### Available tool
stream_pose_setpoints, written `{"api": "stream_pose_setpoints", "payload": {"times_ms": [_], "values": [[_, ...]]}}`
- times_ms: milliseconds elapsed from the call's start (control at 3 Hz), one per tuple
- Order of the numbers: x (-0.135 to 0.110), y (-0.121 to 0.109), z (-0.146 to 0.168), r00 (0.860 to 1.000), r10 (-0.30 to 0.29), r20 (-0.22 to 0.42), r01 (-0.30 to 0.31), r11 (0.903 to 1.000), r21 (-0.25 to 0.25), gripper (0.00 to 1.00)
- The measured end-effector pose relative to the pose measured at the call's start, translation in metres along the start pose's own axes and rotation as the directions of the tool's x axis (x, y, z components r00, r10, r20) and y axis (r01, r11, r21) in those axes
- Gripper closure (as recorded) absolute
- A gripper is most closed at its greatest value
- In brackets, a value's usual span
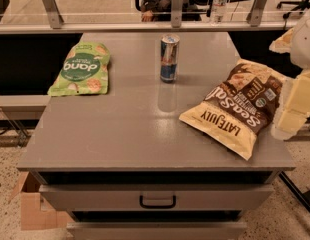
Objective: Move redbull can near green rice chip bag
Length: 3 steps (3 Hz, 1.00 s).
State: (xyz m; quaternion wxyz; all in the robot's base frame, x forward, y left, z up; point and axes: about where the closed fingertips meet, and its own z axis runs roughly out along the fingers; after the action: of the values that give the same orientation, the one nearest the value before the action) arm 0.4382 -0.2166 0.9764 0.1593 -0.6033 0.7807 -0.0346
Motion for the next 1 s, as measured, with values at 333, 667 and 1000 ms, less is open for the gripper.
{"api": "stream_pose_setpoints", "payload": {"times_ms": [333, 667, 1000], "values": [[0.000, 0.000, 0.000, 1.000, 0.000, 0.000, 0.000, 1.0000, 0.000, 0.00], [-0.013, -0.007, -0.001, 0.993, 0.053, 0.106, -0.056, 0.9980, 0.029, 0.00], [-0.017, -0.022, 0.009, 0.935, 0.176, 0.308, -0.197, 0.9795, 0.041, 0.00]]}}
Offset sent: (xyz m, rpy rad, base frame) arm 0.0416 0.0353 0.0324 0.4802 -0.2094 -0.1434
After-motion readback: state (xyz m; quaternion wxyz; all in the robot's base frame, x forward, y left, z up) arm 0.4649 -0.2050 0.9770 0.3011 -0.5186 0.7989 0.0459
